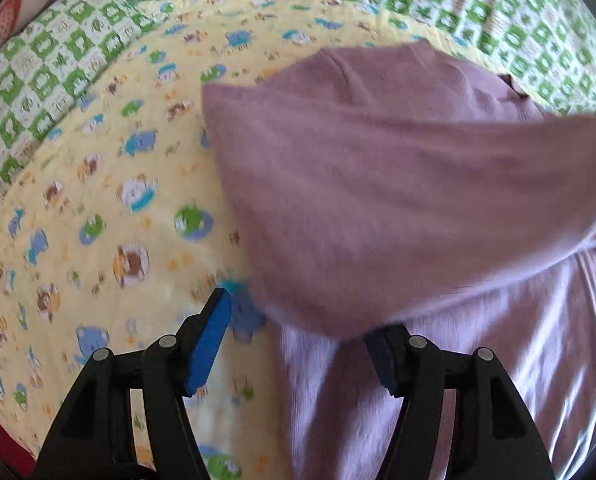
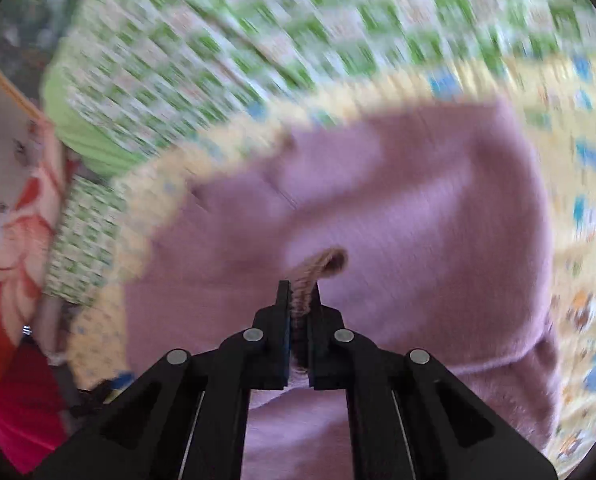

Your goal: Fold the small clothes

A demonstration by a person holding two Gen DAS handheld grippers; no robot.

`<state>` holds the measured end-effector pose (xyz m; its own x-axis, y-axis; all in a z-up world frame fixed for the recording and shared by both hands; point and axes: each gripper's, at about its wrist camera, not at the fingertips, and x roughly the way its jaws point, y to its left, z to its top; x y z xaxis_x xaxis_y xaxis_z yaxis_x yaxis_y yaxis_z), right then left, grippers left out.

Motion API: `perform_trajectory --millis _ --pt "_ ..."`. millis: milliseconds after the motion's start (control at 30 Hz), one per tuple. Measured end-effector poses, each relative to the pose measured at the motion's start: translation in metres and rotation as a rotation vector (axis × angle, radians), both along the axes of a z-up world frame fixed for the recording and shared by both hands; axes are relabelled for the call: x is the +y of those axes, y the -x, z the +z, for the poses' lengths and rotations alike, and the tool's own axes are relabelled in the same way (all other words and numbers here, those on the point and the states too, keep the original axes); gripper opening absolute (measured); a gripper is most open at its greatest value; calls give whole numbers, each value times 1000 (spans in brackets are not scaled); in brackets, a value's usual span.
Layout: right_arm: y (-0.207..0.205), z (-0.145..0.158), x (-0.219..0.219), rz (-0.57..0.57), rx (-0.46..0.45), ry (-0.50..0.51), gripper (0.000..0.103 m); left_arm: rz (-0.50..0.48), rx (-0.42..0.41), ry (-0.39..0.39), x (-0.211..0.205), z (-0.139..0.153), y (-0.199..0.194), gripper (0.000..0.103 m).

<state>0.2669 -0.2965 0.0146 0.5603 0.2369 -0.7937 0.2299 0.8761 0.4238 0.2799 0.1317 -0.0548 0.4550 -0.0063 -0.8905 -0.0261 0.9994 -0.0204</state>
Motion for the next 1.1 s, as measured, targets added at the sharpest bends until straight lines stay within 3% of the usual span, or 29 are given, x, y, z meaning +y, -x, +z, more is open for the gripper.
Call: perform_trajectory --millis 133,200,267,467,533,667,800,1000,1100 --pt "-1 93 -5 13 -224 30 7 137 -19 16 11 7 -17 64" --pt "3 110 -14 4 -251 75 7 204 -14 72 20 7 -22 64" --pt "6 98 -32 -14 -203 111 7 230 -8 71 22 5 -24 63" --pt "21 -7 -70 -77 31 158 7 208 8 59 12 -2 -16 61" --pt "26 -24 -84 -118 60 156 7 173 5 48 3 -2 -11 61" --pt "34 -16 -104 -194 16 168 7 158 7 38 -11 -5 -7 61" --pt "24 -7 -104 -157 -1 199 6 190 17 47 -8 -9 -8 61" --pt "19 -41 -98 -108 105 278 7 170 22 33 -8 -10 -9 63" --pt "26 -47 -101 -114 111 281 19 166 27 37 -4 -11 -9 64"
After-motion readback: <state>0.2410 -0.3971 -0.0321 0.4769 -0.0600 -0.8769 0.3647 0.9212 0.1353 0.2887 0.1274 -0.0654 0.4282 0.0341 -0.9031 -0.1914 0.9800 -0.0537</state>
